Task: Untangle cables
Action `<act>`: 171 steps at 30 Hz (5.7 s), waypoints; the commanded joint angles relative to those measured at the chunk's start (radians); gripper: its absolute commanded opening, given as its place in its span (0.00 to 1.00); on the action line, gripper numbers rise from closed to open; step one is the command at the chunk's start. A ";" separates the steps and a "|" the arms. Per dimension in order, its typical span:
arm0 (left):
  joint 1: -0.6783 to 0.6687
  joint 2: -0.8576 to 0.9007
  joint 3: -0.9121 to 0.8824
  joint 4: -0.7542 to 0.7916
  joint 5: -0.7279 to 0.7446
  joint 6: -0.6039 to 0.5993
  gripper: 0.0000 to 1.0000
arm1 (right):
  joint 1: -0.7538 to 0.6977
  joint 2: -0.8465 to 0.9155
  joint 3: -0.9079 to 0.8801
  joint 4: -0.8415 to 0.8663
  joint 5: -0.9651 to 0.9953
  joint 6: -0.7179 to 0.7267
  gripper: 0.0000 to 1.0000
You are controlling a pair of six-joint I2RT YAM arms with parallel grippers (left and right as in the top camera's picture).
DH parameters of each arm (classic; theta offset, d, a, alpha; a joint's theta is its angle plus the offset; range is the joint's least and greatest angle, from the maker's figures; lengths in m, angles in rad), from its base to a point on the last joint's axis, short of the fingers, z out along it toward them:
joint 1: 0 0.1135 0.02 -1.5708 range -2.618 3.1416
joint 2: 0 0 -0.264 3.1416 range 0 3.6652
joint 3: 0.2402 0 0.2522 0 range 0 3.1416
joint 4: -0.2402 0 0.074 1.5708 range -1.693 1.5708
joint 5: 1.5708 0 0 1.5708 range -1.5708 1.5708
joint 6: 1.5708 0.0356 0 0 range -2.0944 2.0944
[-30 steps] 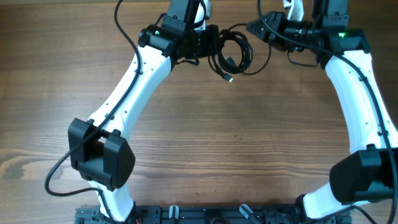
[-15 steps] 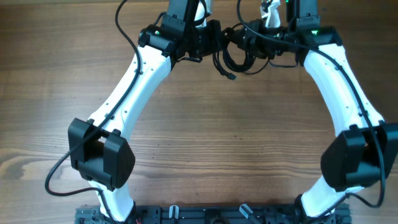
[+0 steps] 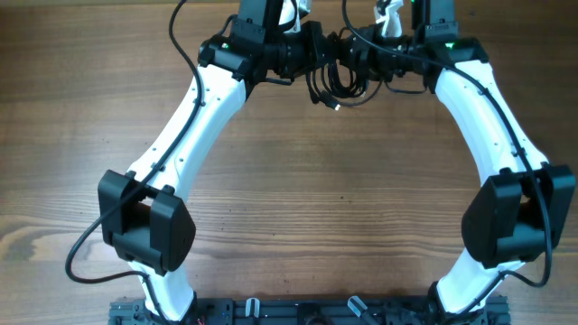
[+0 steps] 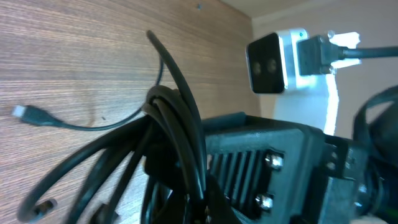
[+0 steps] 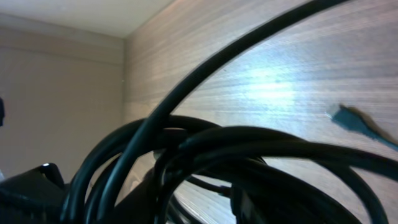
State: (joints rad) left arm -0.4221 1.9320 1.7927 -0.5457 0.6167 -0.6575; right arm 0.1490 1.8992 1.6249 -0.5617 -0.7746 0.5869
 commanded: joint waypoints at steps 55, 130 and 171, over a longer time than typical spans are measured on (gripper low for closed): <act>0.105 -0.013 0.011 -0.380 -0.525 0.184 0.04 | -0.497 -0.248 0.004 -0.330 0.323 -0.178 0.04; 0.151 -0.013 0.011 0.140 0.359 0.074 0.04 | -0.186 -0.208 0.003 -0.279 0.040 -0.238 0.58; 0.123 -0.013 0.011 0.172 0.397 -0.058 0.04 | -0.021 -0.003 0.003 -0.074 0.047 -0.009 0.14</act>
State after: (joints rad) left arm -0.2966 1.9320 1.7992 -0.3820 0.9787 -0.7097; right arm 0.1276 1.8549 1.6226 -0.6380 -0.7322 0.5636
